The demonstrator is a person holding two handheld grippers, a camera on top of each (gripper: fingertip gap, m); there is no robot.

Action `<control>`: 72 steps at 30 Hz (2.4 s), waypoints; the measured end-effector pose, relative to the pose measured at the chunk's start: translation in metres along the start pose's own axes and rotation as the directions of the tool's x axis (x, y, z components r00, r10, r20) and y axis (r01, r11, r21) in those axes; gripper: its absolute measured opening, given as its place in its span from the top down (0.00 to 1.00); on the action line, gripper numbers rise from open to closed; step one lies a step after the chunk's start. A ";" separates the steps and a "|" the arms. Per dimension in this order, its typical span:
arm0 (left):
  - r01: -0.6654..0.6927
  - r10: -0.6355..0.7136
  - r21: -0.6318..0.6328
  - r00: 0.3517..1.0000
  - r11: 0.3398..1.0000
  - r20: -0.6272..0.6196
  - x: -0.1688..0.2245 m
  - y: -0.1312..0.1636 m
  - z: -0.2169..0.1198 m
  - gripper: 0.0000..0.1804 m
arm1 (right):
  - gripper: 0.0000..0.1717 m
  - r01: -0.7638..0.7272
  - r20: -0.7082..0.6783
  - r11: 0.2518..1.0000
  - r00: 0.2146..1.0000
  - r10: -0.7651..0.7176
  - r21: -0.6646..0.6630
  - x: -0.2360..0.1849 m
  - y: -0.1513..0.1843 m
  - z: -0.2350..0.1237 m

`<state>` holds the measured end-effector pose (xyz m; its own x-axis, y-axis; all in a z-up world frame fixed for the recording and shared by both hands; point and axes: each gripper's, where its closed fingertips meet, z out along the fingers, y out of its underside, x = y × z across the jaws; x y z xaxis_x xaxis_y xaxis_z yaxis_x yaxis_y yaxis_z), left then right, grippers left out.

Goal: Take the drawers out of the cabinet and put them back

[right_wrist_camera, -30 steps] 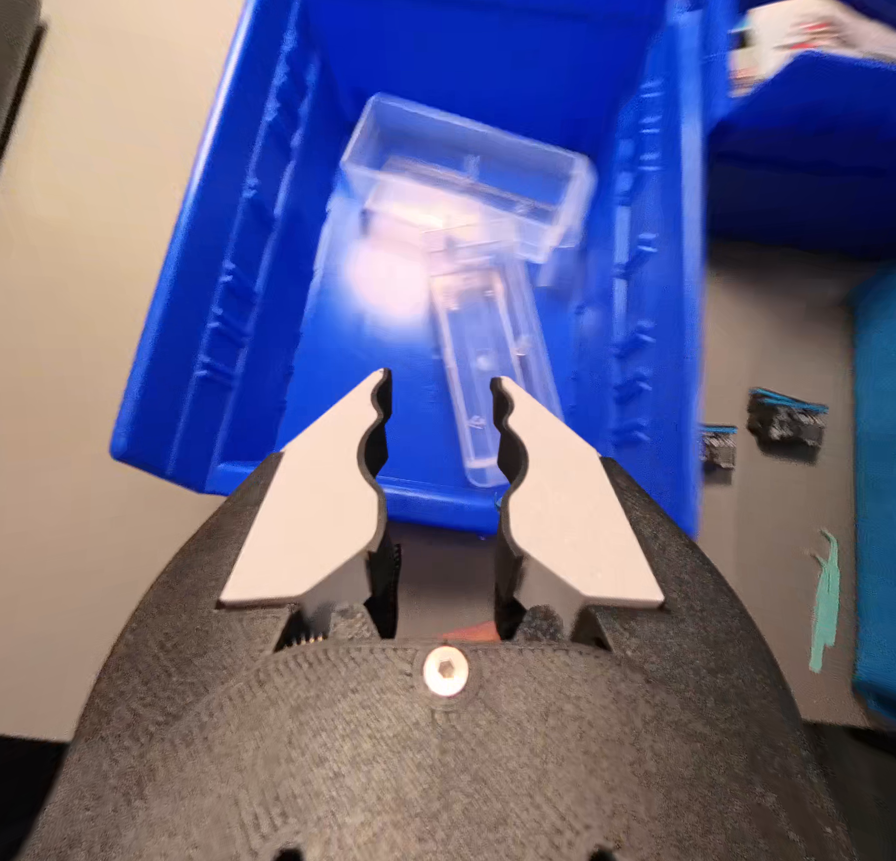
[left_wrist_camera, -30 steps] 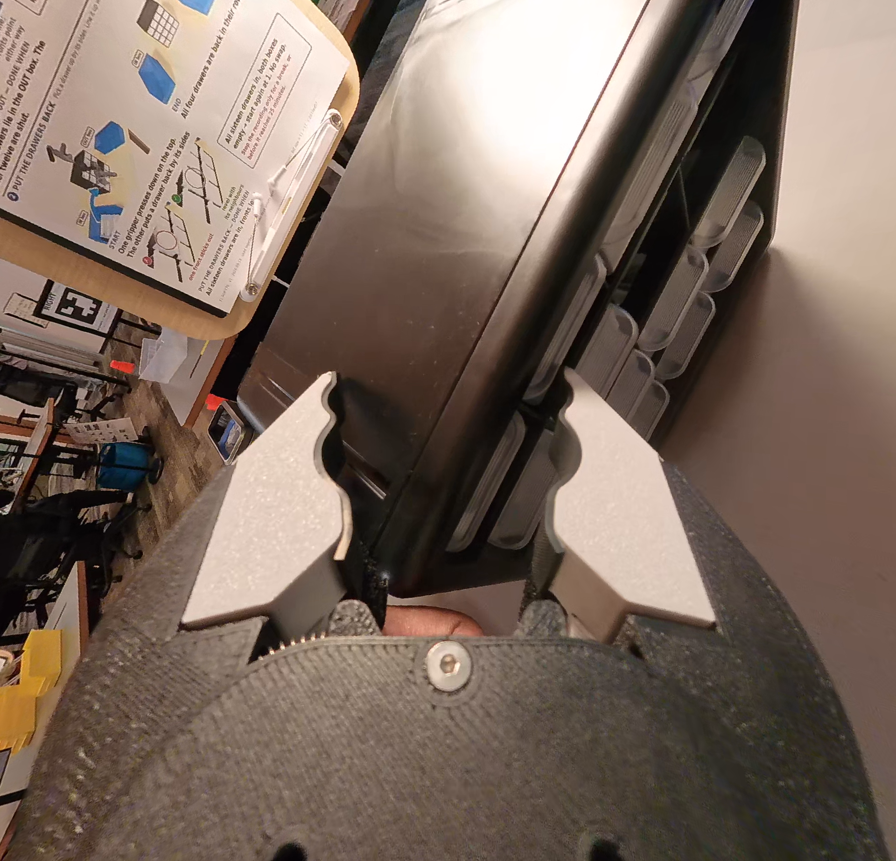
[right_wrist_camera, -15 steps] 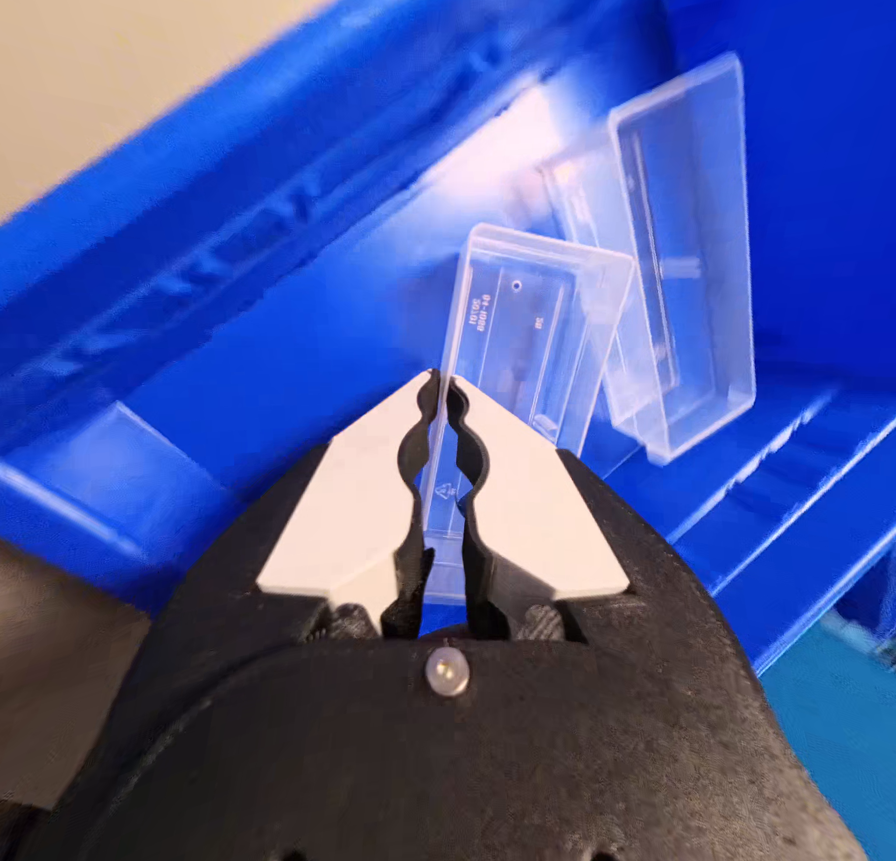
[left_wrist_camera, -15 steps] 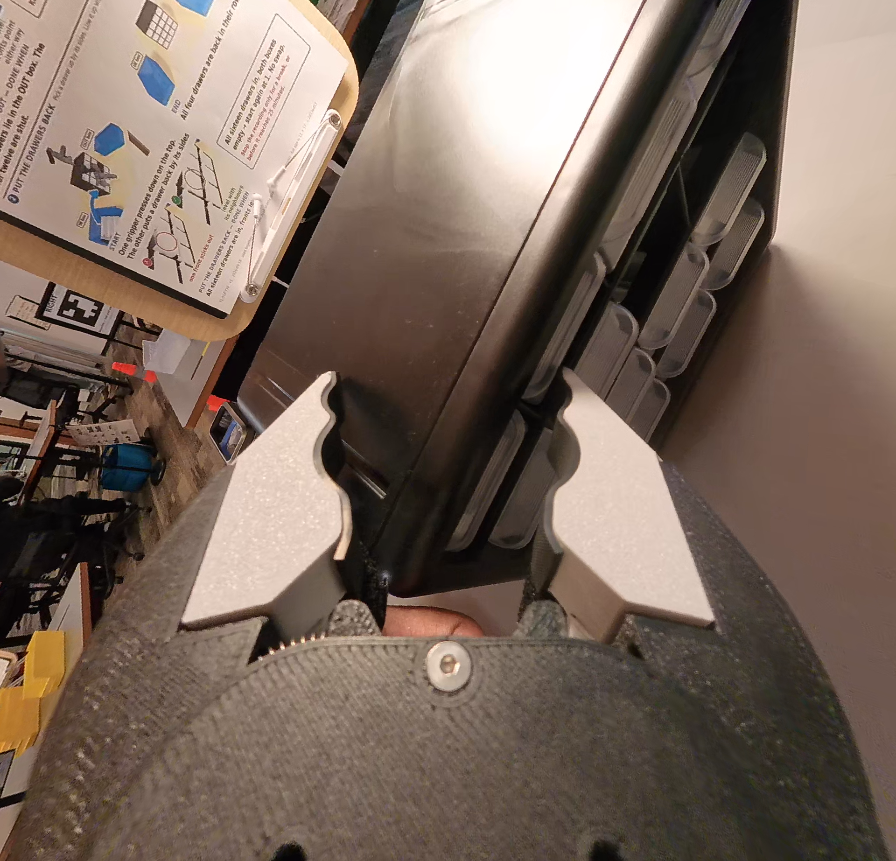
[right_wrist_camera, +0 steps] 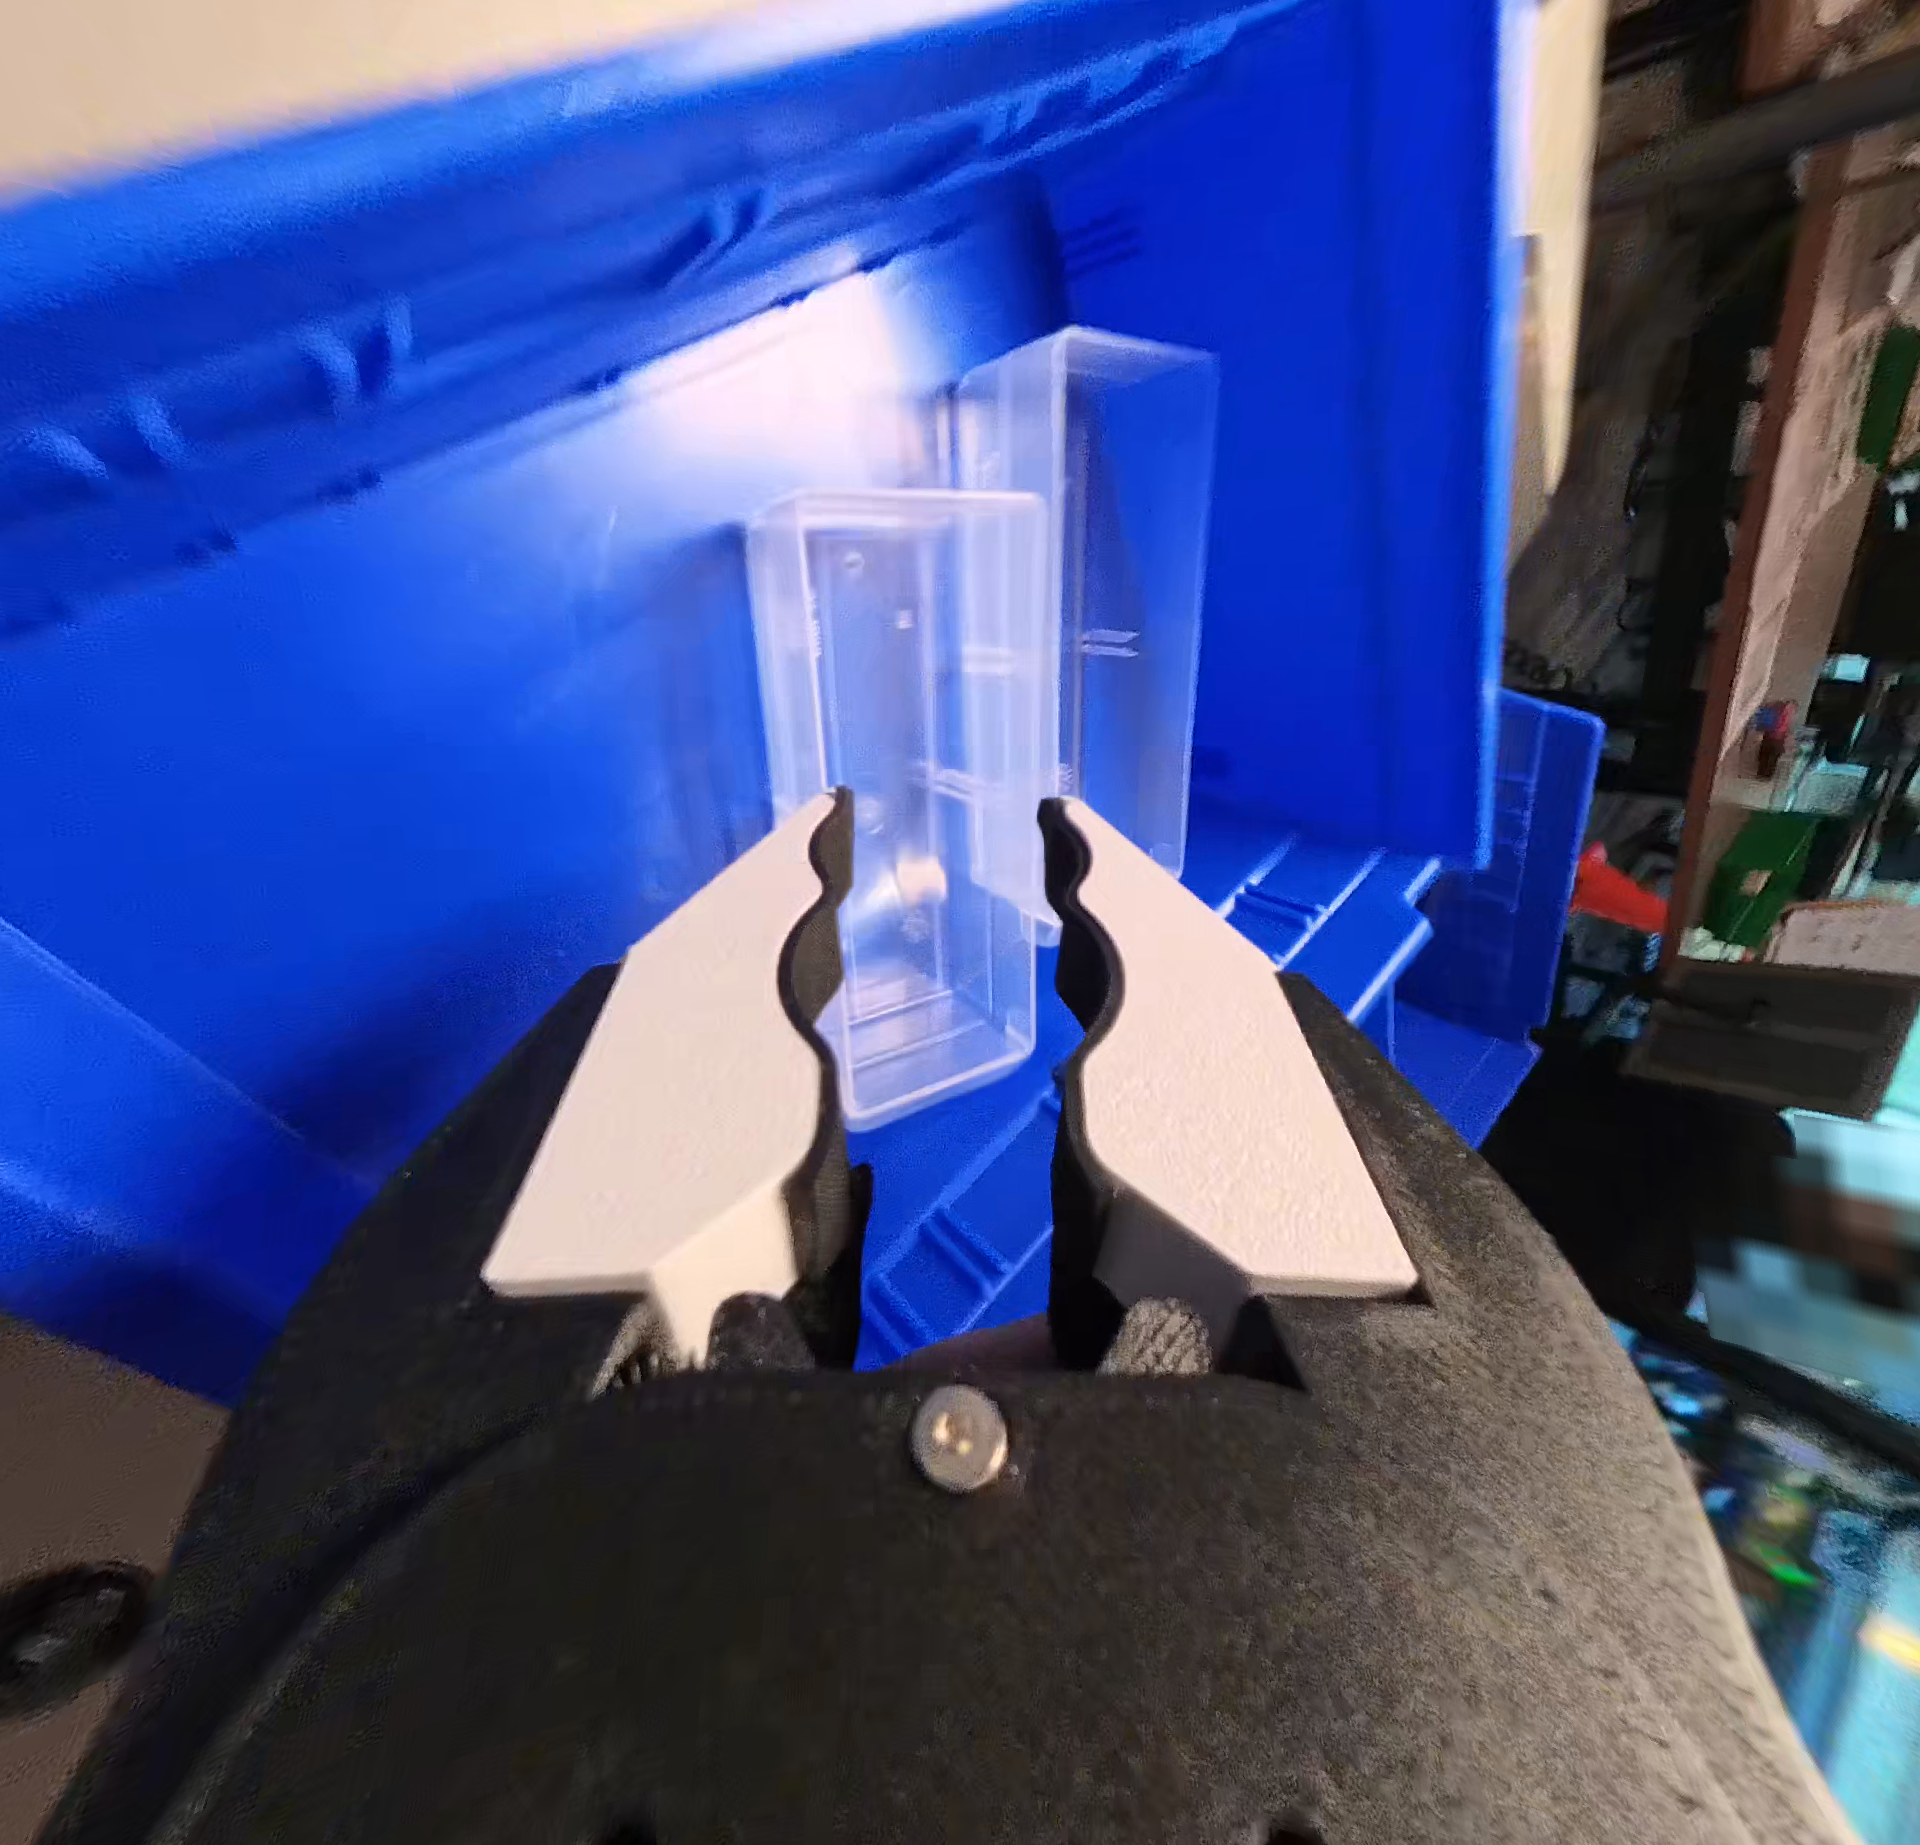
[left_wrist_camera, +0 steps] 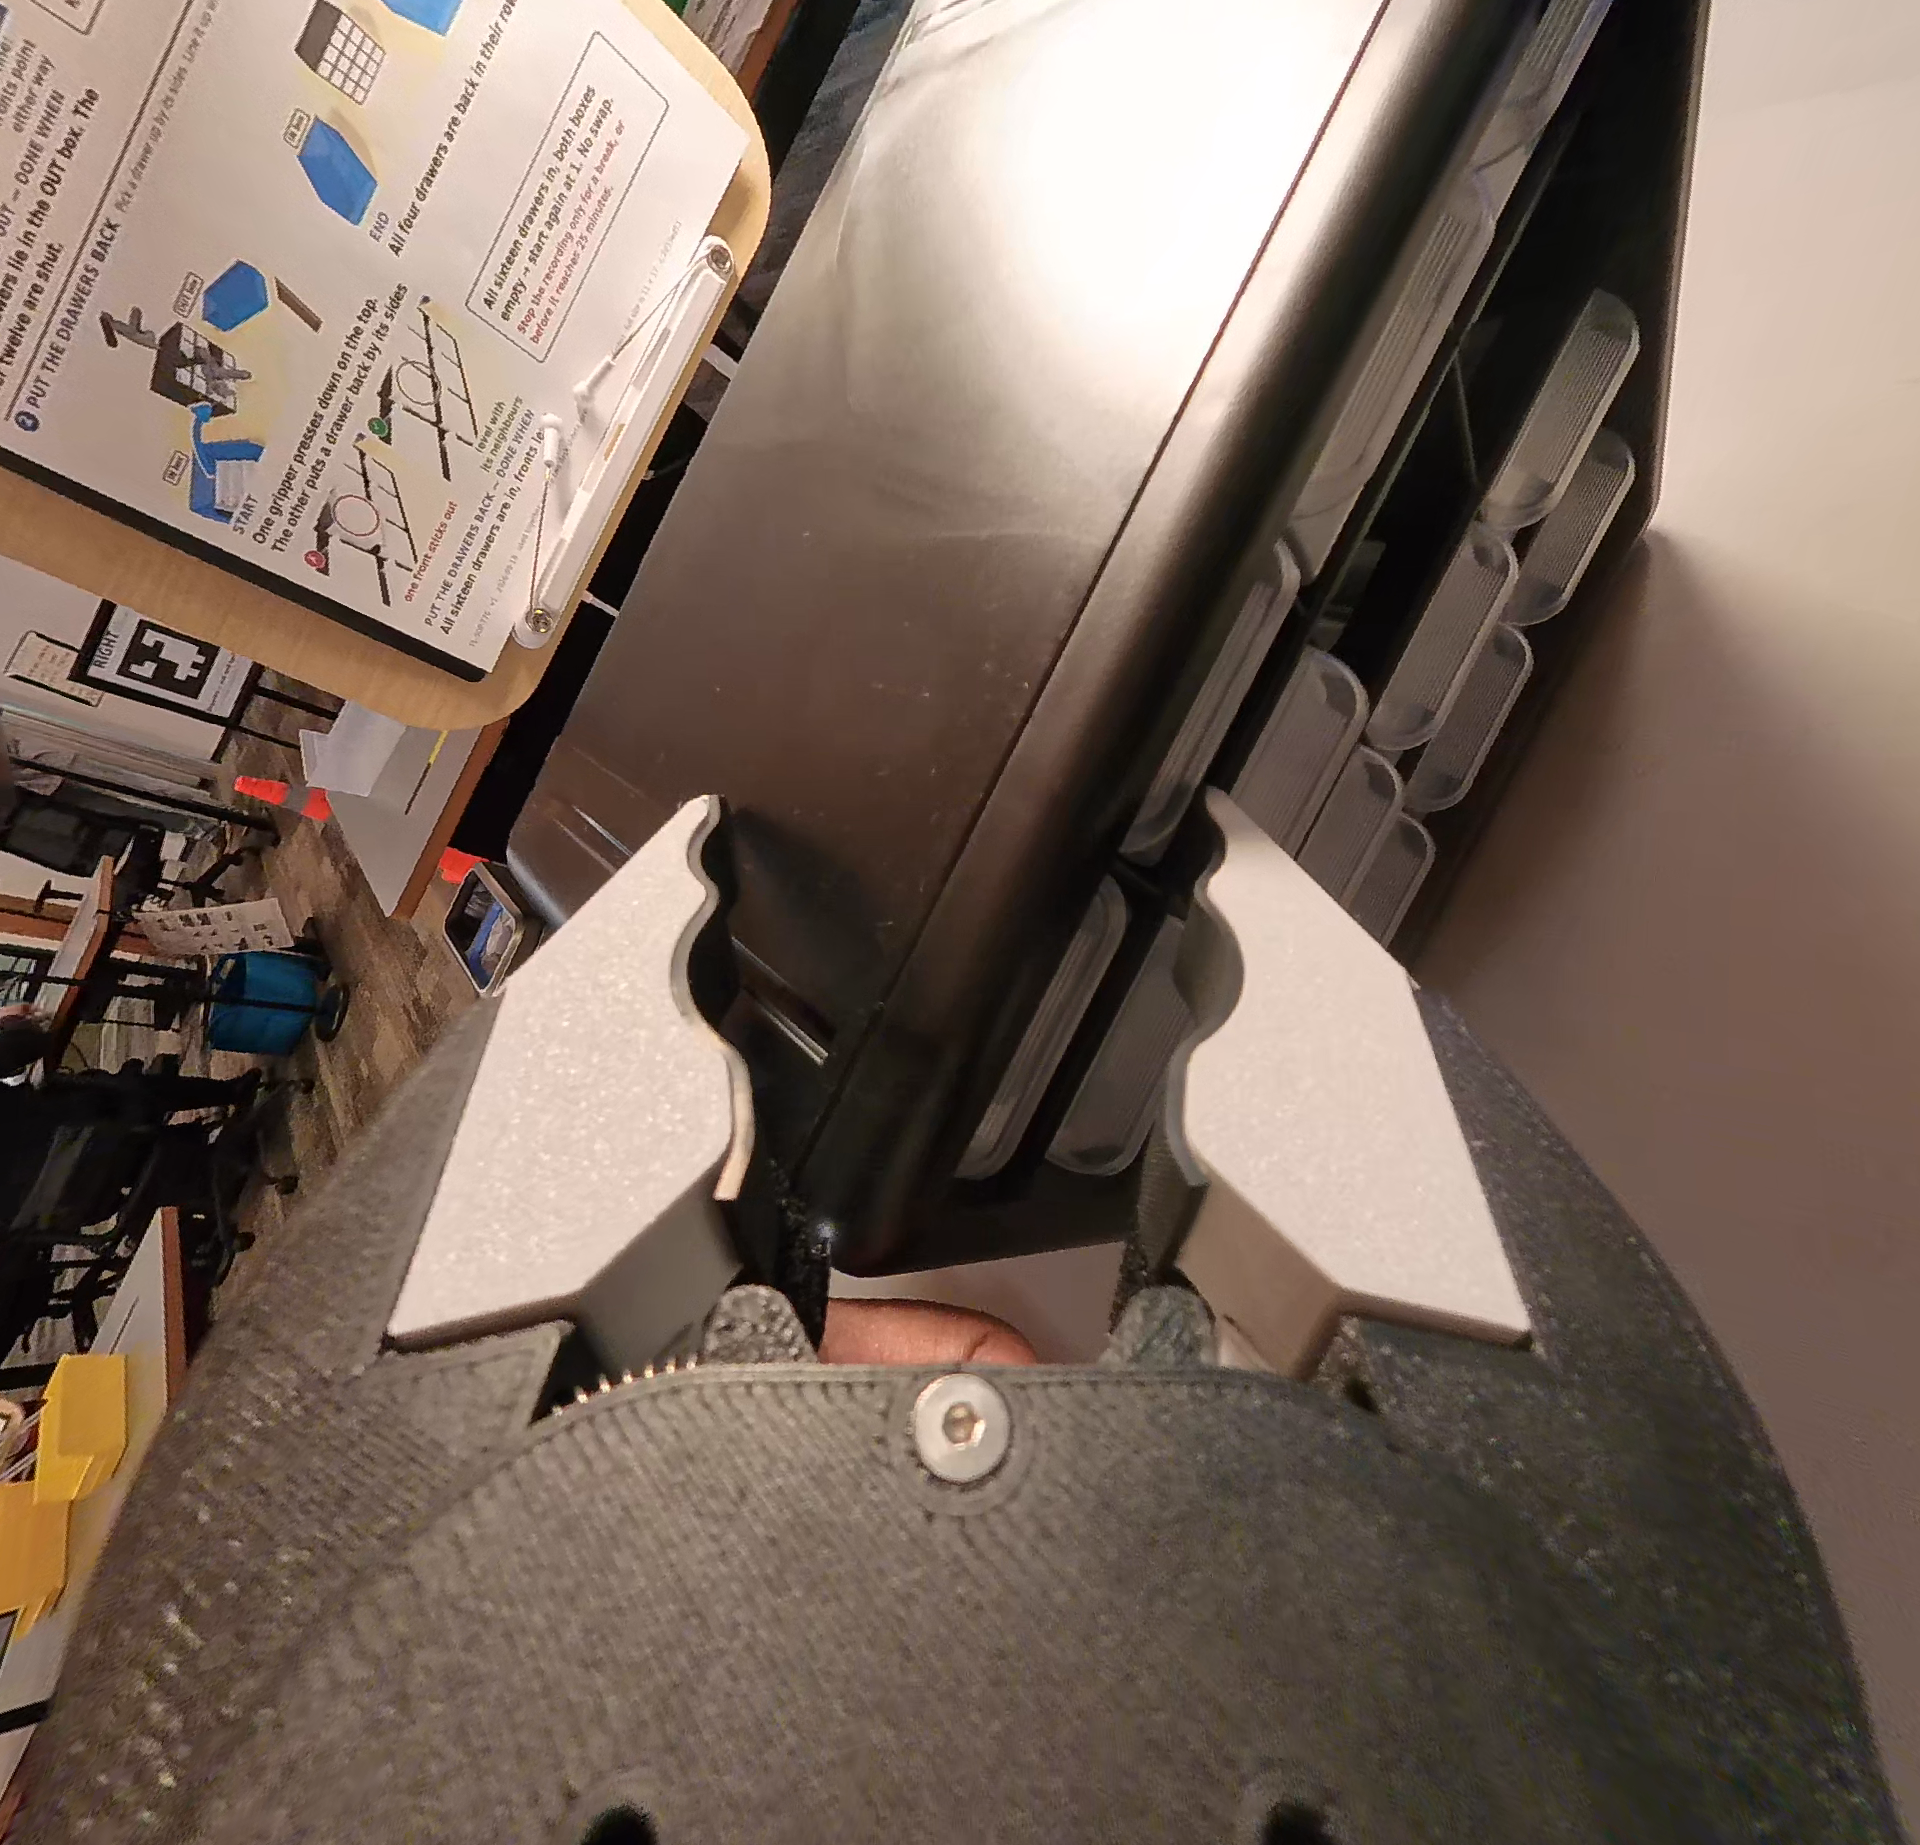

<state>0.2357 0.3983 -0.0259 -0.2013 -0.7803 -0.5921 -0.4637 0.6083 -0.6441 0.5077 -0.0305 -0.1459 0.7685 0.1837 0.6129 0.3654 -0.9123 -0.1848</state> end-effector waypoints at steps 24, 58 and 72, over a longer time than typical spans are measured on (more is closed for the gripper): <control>0.050 -0.046 0.050 0.997 0.998 -0.067 0.000 -0.001 -0.007 0.55 | 0.78 -0.968 0.880 0.009 0.230 0.415 0.249 -0.120 -0.452 -0.060; 0.117 -0.097 0.126 0.984 0.985 -0.152 -0.001 -0.004 -0.025 0.69 | 0.97 -0.926 1.000 -0.377 0.024 0.012 0.027 -0.177 -0.426 -0.148; 0.108 -0.091 0.116 0.986 0.987 -0.137 -0.001 -0.004 -0.024 0.68 | 0.94 -0.967 0.913 -0.228 -0.194 0.359 -0.116 -0.249 -0.292 -0.135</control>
<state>0.2174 0.3927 -0.0112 -0.2742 -0.8451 -0.4589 -0.3797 0.5336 -0.7557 0.1380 0.1409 -0.1406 0.4614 -0.0288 -0.8867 -0.8872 -0.0121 -0.4613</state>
